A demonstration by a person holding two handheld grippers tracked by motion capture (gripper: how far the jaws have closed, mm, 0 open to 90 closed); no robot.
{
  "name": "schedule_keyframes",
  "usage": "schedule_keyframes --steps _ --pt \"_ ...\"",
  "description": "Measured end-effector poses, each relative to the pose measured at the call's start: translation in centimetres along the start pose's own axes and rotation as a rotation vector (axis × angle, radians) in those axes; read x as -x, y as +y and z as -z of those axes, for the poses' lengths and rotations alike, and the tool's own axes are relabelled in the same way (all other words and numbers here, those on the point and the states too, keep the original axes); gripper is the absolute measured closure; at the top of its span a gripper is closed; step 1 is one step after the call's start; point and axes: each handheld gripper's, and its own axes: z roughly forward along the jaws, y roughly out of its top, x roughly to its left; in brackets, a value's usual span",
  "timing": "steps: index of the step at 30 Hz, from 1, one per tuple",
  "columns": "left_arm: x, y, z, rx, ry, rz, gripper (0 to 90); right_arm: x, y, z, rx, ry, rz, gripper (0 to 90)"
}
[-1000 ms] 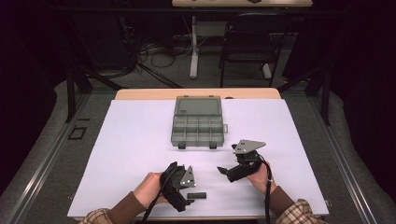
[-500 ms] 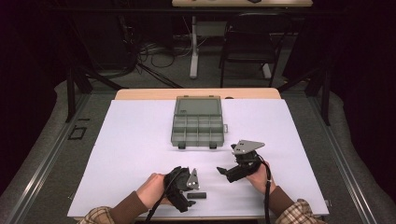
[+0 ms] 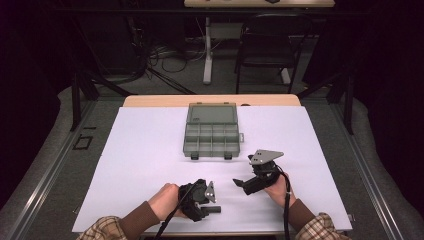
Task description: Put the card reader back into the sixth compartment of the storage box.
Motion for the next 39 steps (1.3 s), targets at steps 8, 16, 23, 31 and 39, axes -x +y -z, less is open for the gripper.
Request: schedule_keyframes --steps 8,16,23,31,39 --pt "-0.7 0.5 -0.9 -0.026 -0.048 0.000 60.2 0.0 0.0 -0.1 0.000 0.002 0.007 0.0" --pt "-1.0 0.8 -1.3 -0.039 -0.051 -0.009 64.7 -0.2 0.1 -0.1 -0.006 0.008 0.012 0.0" --pt "-0.9 0.4 -1.3 -0.019 -0.039 -0.011 68.7 -0.1 0.0 -0.2 -0.005 0.009 0.011 0.0" --pt "-0.7 0.2 -1.2 -0.002 -0.027 -0.017 73.8 -0.2 0.0 -0.3 -0.008 0.011 0.009 0.0" --pt "-0.6 0.1 -1.1 0.011 -0.043 -0.016 74.1 -0.2 0.0 -0.3 -0.009 0.014 0.009 0.0"
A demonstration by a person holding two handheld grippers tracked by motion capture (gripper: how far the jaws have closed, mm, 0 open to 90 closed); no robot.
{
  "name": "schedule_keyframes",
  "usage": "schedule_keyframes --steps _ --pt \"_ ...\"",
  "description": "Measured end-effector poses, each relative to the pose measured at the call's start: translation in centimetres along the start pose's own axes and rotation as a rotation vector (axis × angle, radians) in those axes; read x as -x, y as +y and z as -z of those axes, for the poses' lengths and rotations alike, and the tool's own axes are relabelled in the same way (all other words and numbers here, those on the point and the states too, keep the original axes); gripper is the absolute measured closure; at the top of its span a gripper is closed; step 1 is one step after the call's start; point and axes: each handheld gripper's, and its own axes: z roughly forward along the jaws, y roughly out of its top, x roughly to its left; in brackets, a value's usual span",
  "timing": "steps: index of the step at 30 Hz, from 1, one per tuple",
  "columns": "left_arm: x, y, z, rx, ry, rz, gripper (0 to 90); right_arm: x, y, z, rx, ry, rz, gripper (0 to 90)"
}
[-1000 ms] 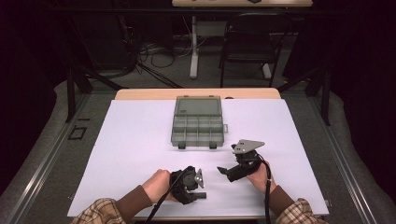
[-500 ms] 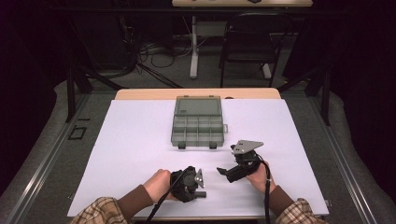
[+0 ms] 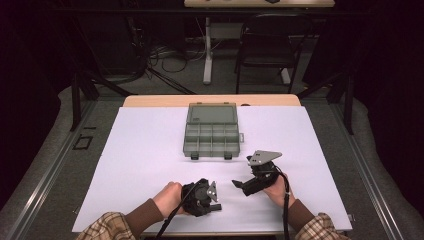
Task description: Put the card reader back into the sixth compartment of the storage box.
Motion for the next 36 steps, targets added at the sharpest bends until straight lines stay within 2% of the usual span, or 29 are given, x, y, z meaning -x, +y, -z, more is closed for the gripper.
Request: schedule_keyframes --steps 9,21,27,36 --pt "0.1 -0.2 0.2 0.040 0.005 0.001 74.2 0.0 0.0 -0.1 -0.004 0.002 -0.002 0.0" --pt "0.5 -1.0 0.7 0.139 0.040 0.034 74.2 0.0 0.0 0.0 -0.002 -0.006 -0.002 0.0" --pt "0.2 -1.7 0.9 0.198 0.053 0.053 74.2 0.0 0.0 -0.1 -0.004 -0.007 0.004 0.0" --pt "0.1 -2.2 1.3 0.251 0.069 0.066 74.2 0.0 0.0 -0.1 -0.003 -0.009 0.004 0.0"
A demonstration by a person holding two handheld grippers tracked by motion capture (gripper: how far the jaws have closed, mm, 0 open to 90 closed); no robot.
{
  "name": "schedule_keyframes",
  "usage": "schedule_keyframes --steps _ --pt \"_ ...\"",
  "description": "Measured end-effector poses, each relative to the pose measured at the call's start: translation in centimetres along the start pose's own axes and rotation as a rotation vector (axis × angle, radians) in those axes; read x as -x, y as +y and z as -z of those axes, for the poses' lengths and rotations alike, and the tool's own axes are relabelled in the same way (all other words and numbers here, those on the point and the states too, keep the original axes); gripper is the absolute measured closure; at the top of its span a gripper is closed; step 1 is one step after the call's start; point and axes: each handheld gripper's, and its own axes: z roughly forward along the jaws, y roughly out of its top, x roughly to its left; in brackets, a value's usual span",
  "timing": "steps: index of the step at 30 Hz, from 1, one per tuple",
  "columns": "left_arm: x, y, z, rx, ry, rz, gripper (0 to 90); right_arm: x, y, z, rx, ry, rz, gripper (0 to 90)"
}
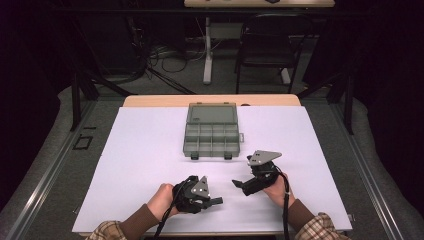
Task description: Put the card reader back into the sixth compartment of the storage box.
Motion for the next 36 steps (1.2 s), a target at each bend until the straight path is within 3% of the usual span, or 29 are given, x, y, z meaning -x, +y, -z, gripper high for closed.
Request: schedule_keyframes --steps 13,16,36 --pt "0.0 -0.3 0.4 0.046 0.029 0.001 74.3 0.1 0.0 0.0 -0.002 0.000 -0.004 0.0" --pt "0.1 -0.6 0.4 0.083 0.043 0.010 74.2 0.1 -0.1 0.0 -0.004 -0.001 -0.001 0.0" --pt "-0.5 -1.5 1.3 0.153 0.117 0.051 74.3 0.2 -0.1 -0.1 -0.008 -0.002 -0.004 0.0"
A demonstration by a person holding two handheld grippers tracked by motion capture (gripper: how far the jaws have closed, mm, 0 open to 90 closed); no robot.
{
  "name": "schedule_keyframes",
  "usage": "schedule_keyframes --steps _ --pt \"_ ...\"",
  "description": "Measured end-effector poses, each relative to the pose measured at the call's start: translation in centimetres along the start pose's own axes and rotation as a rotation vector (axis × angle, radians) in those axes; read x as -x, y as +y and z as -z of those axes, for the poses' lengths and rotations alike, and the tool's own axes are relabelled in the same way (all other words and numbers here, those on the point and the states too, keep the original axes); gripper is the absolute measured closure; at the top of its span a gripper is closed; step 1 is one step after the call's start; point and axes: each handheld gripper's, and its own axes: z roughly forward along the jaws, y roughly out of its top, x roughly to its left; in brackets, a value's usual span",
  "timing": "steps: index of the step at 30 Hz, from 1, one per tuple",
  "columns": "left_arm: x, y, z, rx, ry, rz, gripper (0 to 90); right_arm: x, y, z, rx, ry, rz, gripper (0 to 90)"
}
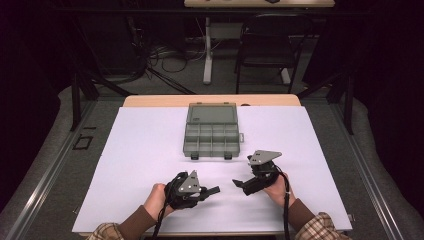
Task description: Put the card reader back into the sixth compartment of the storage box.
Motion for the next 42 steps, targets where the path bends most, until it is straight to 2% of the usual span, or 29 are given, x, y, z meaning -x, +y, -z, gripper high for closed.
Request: schedule_keyframes --steps 10,19,26,42 --pt "-0.8 -0.1 0.6 0.035 0.050 0.023 74.3 -0.1 0.0 -0.1 -0.003 0.005 0.002 0.0" --pt "-1.3 0.0 0.6 0.044 0.074 0.021 74.3 -0.1 -0.1 -0.3 -0.011 0.009 0.001 0.0" --pt "-2.1 0.4 1.0 0.071 0.115 0.028 74.3 -0.2 0.0 -0.3 -0.009 0.018 0.015 0.0" --pt "-2.8 0.9 1.5 0.112 0.145 0.039 74.2 -0.3 0.1 -0.4 -0.011 0.015 0.027 0.0"
